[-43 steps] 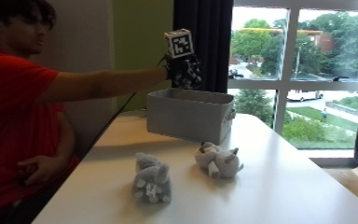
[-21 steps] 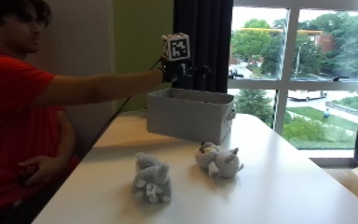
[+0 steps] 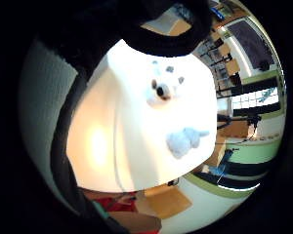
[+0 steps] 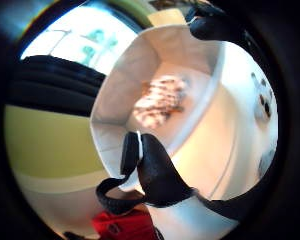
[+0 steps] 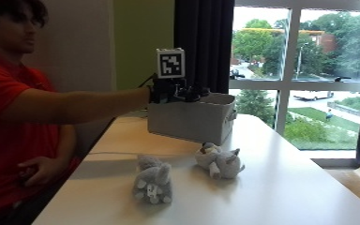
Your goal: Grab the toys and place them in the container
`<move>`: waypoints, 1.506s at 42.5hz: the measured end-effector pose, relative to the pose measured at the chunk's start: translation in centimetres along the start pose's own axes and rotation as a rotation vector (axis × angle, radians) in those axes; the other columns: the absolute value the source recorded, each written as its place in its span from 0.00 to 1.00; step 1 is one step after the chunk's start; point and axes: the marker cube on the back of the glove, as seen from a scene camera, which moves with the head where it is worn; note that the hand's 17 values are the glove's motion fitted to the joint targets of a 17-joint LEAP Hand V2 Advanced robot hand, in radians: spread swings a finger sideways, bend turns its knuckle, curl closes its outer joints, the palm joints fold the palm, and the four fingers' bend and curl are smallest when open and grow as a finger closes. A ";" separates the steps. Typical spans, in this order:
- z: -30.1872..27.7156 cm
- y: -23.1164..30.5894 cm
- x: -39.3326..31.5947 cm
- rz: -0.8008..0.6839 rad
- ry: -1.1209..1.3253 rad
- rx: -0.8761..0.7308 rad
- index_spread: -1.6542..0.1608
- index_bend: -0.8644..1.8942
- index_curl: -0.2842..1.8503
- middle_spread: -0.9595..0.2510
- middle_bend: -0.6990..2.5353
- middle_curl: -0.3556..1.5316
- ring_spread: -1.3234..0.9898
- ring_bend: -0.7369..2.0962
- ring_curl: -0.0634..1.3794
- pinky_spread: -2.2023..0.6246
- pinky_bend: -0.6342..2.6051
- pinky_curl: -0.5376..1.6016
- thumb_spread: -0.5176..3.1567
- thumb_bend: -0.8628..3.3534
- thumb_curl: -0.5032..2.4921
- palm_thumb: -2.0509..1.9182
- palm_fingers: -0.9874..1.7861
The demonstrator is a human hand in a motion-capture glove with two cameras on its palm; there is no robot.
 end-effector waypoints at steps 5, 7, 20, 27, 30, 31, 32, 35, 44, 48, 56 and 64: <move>1.3 1.6 4.6 0.038 0.002 -0.025 0.66 0.43 0.45 0.73 0.27 0.39 0.58 0.31 0.14 0.81 0.40 0.38 0.44 0.19 0.29 0.50 0.32; 1.9 2.2 6.0 0.085 0.006 -0.031 0.66 0.43 0.45 0.73 0.27 0.39 0.58 0.31 0.14 0.81 0.39 0.38 0.44 0.19 0.29 0.50 0.31; 5.1 7.2 17.0 0.234 0.153 -0.099 0.67 0.43 0.42 0.73 0.26 0.37 0.57 0.31 0.12 0.80 0.35 0.38 0.44 0.19 0.27 0.50 0.31; 6.5 9.4 21.4 0.320 0.157 -0.124 0.68 0.43 0.41 0.73 0.26 0.36 0.57 0.30 0.12 0.80 0.34 0.38 0.43 0.19 0.26 0.50 0.31; 6.8 10.1 22.9 0.341 0.163 -0.105 0.68 0.44 0.41 0.73 0.26 0.36 0.57 0.30 0.11 0.80 0.34 0.38 0.43 0.19 0.26 0.50 0.31; 6.8 10.3 23.3 0.346 0.164 -0.101 0.68 0.44 0.41 0.73 0.26 0.36 0.57 0.30 0.11 0.80 0.34 0.38 0.43 0.19 0.25 0.49 0.31; 6.8 10.4 23.6 0.352 0.163 -0.099 0.68 0.43 0.41 0.74 0.26 0.36 0.56 0.30 0.11 0.80 0.34 0.38 0.43 0.19 0.25 0.50 0.31; 7.0 10.8 24.5 0.378 0.158 -0.102 0.68 0.44 0.40 0.73 0.26 0.36 0.56 0.31 0.11 0.80 0.34 0.38 0.43 0.19 0.25 0.50 0.31; 8.1 11.7 26.7 0.438 0.084 -0.134 0.68 0.43 0.39 0.74 0.25 0.34 0.56 0.30 0.10 0.81 0.38 0.40 0.43 0.19 0.25 0.49 0.32; 8.8 12.1 27.5 0.465 0.055 -0.159 0.68 0.42 0.38 0.74 0.24 0.33 0.57 0.30 0.09 0.82 0.44 0.43 0.43 0.19 0.24 0.49 0.33; 10.6 13.2 28.3 0.464 -0.073 -0.217 0.68 0.41 0.37 0.75 0.24 0.30 0.58 0.32 0.09 0.82 0.54 0.46 0.42 0.19 0.24 0.49 0.33; 11.4 14.3 26.9 0.444 0.018 -0.287 0.68 0.39 0.36 0.76 0.26 0.30 0.59 0.37 0.12 0.81 0.55 0.47 0.43 0.19 0.24 0.50 0.36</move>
